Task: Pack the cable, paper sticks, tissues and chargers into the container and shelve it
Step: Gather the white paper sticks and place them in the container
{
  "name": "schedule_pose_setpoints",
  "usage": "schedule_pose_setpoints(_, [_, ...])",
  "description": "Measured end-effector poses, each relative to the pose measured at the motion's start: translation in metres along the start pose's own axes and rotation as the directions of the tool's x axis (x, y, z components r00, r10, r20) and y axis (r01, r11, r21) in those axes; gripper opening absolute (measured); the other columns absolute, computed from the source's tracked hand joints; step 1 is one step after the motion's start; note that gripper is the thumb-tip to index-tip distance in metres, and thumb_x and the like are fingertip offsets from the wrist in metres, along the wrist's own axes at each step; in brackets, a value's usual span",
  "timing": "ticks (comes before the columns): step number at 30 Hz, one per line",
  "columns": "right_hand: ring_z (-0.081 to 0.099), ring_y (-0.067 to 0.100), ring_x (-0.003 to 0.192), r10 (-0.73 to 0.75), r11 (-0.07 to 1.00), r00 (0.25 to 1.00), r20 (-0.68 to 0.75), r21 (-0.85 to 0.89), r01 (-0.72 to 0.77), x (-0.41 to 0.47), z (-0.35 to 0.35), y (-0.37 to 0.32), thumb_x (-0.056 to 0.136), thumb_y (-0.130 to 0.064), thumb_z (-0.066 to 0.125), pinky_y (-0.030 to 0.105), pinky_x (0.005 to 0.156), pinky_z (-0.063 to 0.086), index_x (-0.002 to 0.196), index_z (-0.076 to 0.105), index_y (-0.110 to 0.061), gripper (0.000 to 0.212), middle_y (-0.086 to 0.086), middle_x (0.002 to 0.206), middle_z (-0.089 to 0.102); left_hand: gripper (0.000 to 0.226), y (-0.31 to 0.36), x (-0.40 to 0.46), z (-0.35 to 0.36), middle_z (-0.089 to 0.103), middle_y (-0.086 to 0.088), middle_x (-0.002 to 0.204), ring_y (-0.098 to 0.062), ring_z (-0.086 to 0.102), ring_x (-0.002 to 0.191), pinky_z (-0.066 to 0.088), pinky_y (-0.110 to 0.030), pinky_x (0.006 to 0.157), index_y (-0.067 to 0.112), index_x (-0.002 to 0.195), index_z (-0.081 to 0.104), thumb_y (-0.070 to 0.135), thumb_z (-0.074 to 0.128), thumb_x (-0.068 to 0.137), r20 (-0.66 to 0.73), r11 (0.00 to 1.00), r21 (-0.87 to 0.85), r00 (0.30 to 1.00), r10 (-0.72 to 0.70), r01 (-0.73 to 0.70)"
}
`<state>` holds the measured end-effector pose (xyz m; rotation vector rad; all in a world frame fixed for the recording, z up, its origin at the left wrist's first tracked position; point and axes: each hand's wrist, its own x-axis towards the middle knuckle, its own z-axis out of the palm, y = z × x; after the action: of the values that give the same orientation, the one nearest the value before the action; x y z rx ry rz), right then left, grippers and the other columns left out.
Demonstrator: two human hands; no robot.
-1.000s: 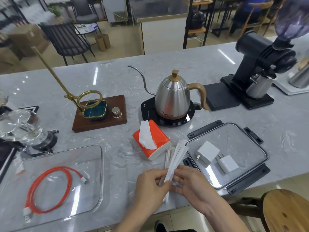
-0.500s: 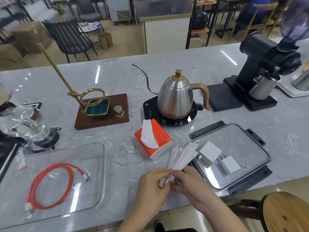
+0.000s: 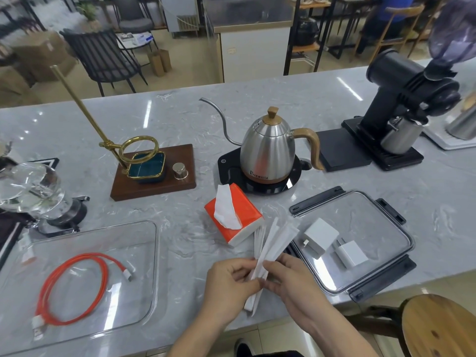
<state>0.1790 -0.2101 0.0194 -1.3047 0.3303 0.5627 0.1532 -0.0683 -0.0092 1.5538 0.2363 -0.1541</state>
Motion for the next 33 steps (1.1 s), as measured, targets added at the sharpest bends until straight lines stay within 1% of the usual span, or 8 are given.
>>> schedule_pose_setpoints(5, [0.068,0.032,0.105,-0.070,0.991,0.997,-0.038,-0.117,0.065,0.002,0.004,0.011,0.090,0.005,0.055,0.050,0.097,0.052,0.111,0.064,-0.002,0.024,0.019,0.106,0.072,0.039,-0.006,0.000,0.003,0.077,0.002,0.108,-0.016,0.072,0.106,0.056,-0.028,0.091,0.016,0.100,0.081,-0.011,0.078,0.073,-0.008,0.999,-0.029,1.000,0.022,-0.022])
schedule_pose_setpoints(11, [0.068,0.022,0.095,-0.154,0.960,0.985,-0.078,-0.247,0.130,0.002,0.009,0.019,0.085,0.001,0.060,0.039,0.088,0.055,0.103,0.064,-0.011,0.022,0.012,0.097,0.071,0.044,-0.010,-0.005,0.007,0.078,0.002,0.105,-0.017,0.073,0.102,0.058,-0.030,0.085,0.025,0.102,0.080,-0.010,0.075,0.076,-0.064,0.997,-0.036,0.996,0.061,-0.063])
schedule_pose_setpoints(13, [0.069,0.019,0.092,-0.181,0.953,0.980,-0.080,-0.261,0.155,0.001,0.010,0.020,0.085,0.000,0.060,0.031,0.081,0.056,0.101,0.064,-0.012,0.020,0.010,0.093,0.071,0.044,-0.010,-0.005,0.009,0.079,0.001,0.102,-0.018,0.074,0.100,0.059,-0.033,0.085,0.026,0.101,0.081,-0.009,0.076,0.075,-0.083,0.996,-0.042,0.994,0.071,-0.075])
schedule_pose_setpoints(16, [0.070,0.012,0.087,-0.197,0.951,0.977,-0.081,-0.258,0.170,0.001,0.009,0.020,0.088,-0.001,0.061,0.022,0.073,0.054,0.101,0.064,-0.014,0.019,0.004,0.091,0.073,0.042,-0.009,-0.006,0.012,0.079,-0.001,0.100,-0.020,0.075,0.098,0.059,-0.037,0.085,0.025,0.100,0.081,-0.009,0.076,0.075,-0.097,0.995,-0.046,0.992,0.081,-0.085])
schedule_pose_setpoints(18, [0.071,0.014,0.088,-0.198,0.956,0.978,-0.073,-0.234,0.176,0.002,0.009,0.020,0.089,0.000,0.061,0.021,0.072,0.054,0.104,0.064,-0.011,0.019,0.007,0.093,0.074,0.043,-0.008,-0.007,0.012,0.079,0.000,0.099,-0.019,0.075,0.096,0.059,-0.033,0.082,0.026,0.099,0.081,-0.010,0.075,0.076,-0.103,0.994,-0.045,0.991,0.091,-0.096])
schedule_pose_setpoints(25, [0.072,0.025,0.097,-0.189,0.974,0.980,-0.059,-0.136,0.179,0.001,0.006,0.022,0.091,0.004,0.060,0.038,0.088,0.057,0.110,0.063,-0.006,0.022,0.012,0.101,0.075,0.038,-0.005,-0.006,0.007,0.077,0.004,0.097,-0.017,0.074,0.090,0.060,-0.030,0.077,0.029,0.089,0.082,-0.002,0.080,0.069,-0.121,0.992,0.040,0.985,0.127,-0.123])
schedule_pose_setpoints(29, [0.072,0.026,0.096,-0.191,0.976,0.980,-0.048,-0.112,0.185,0.001,0.005,0.022,0.090,0.005,0.060,0.040,0.088,0.057,0.109,0.064,-0.005,0.022,0.013,0.099,0.075,0.034,-0.003,-0.007,0.007,0.076,0.004,0.098,-0.016,0.074,0.090,0.058,-0.025,0.076,0.029,0.089,0.082,0.002,0.081,0.069,-0.114,0.991,0.038,0.985,0.131,-0.128])
schedule_pose_setpoints(33, [0.073,0.027,0.094,-0.202,0.975,0.979,-0.030,-0.098,0.198,0.002,0.006,0.022,0.091,0.006,0.058,0.037,0.084,0.058,0.109,0.064,-0.006,0.022,0.013,0.097,0.076,0.038,-0.003,-0.008,0.006,0.076,0.002,0.096,-0.016,0.074,0.089,0.060,-0.032,0.077,0.026,0.088,0.082,-0.007,0.081,0.070,-0.132,0.993,0.048,0.985,0.112,-0.107])
